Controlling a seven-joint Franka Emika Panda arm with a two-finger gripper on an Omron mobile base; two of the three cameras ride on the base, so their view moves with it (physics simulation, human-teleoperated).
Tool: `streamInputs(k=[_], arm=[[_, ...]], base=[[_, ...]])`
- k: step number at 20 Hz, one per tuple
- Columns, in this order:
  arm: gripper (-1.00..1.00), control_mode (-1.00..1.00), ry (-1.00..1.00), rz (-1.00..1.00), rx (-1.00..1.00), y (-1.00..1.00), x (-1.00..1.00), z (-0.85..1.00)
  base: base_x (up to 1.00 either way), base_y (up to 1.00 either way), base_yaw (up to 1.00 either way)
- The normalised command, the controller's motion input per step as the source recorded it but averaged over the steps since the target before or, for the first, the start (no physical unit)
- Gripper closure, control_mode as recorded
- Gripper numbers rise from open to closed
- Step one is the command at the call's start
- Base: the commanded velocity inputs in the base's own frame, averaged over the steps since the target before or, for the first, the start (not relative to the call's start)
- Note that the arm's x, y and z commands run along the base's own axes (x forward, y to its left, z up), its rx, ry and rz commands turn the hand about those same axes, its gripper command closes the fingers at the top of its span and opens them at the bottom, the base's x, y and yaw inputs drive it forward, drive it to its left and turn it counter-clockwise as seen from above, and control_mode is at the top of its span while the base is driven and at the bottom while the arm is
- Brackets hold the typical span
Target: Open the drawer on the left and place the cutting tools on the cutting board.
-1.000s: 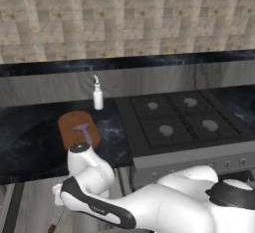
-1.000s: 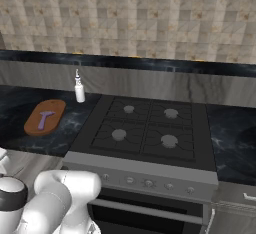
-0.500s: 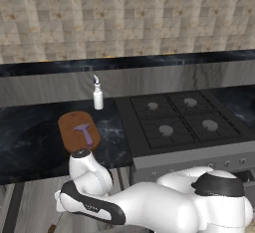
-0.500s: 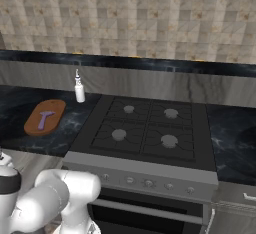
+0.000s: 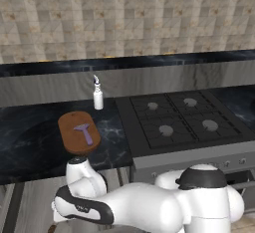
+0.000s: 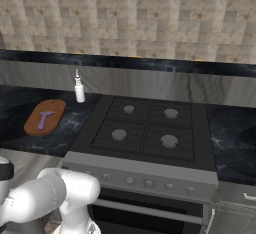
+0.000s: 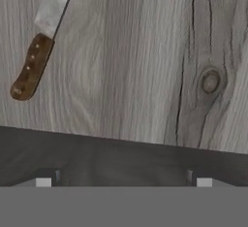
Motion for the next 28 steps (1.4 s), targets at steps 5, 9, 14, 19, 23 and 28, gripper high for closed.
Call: streamInputs(k=[5, 9, 14, 19, 23, 28], arm=[[-1.0, -1.0, 0.02, 0.03, 0.0, 0.26, -0.16, -0.11], [-1.0, -1.0, 0.0, 0.0, 0.0, 0.25, -0.01, -0.01], [-1.0, -1.0, 0.0, 0.0, -0.01, 0.12, 0.21, -0.01], [-1.0, -1.0, 0.0, 0.0, 0.0, 0.0, 0.3, -0.09], [-1.0, -1.0, 0.0, 0.0, 0.0, 0.0, 0.24, -0.19], [-1.0, -1.0, 0.0, 0.0, 0.0, 0.0, 0.16, -0.21]], base=[[0.0, 0.0, 0.0], [0.0, 0.0, 0.0], [0.0, 0.0, 0.0], [0.0, 0.0, 0.0], [0.0, 0.0, 0.0], [0.0, 0.0, 0.0]])
